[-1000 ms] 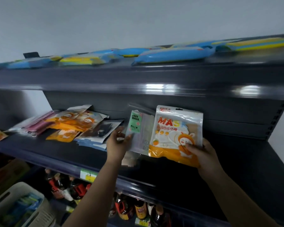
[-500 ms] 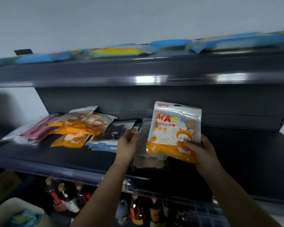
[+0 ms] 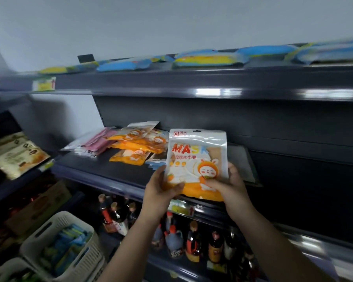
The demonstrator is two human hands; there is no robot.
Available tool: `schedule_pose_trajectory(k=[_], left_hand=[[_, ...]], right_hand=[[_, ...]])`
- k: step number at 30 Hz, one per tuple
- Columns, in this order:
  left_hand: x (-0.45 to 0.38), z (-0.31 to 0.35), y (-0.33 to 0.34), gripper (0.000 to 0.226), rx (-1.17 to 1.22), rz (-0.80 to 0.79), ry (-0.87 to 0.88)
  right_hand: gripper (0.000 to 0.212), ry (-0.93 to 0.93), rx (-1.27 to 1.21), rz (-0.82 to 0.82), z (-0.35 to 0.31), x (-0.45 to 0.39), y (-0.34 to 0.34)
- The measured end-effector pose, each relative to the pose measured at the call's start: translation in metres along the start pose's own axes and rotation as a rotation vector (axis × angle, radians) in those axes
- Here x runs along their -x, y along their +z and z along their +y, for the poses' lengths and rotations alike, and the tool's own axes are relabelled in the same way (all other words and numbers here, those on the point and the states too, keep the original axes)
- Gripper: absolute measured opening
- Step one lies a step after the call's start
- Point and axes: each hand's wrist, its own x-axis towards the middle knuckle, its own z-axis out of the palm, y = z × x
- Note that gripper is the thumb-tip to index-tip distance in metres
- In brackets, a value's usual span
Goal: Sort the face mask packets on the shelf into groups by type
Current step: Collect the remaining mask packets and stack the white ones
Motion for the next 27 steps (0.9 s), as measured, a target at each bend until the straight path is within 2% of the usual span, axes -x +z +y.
schedule_pose_trajectory(k=[6, 10, 17, 24, 27], left_hand=[[0.006, -0.002, -0.052, 0.054, -0.152, 0.145, 0.066], [-0.009, 0.0, -0.085, 0.05, -0.183, 0.162, 0.067], [-0.073, 0.012, -0.147, 0.052, -0.171, 0.061, 0.083], [-0.152, 0.022, -0.204, 0.085, -0.384, -0.068, 0.144], [-0.183, 0.026, -0.217, 0.079, -0.438, -0.097, 0.152]], right_hand=[[0.075, 0.006, 0.131, -0.127, 0.012, 0.008, 0.044], [0.077, 0.0, 0.233, -0.118, 0.022, 0.001, 0.08], [0.075, -0.089, 0.293, -0.043, 0.035, -0.037, 0.152], [0.076, -0.102, 0.384, 0.091, 0.047, -0.087, 0.215], [0.074, -0.086, 0.409, 0.115, 0.047, -0.109, 0.234]])
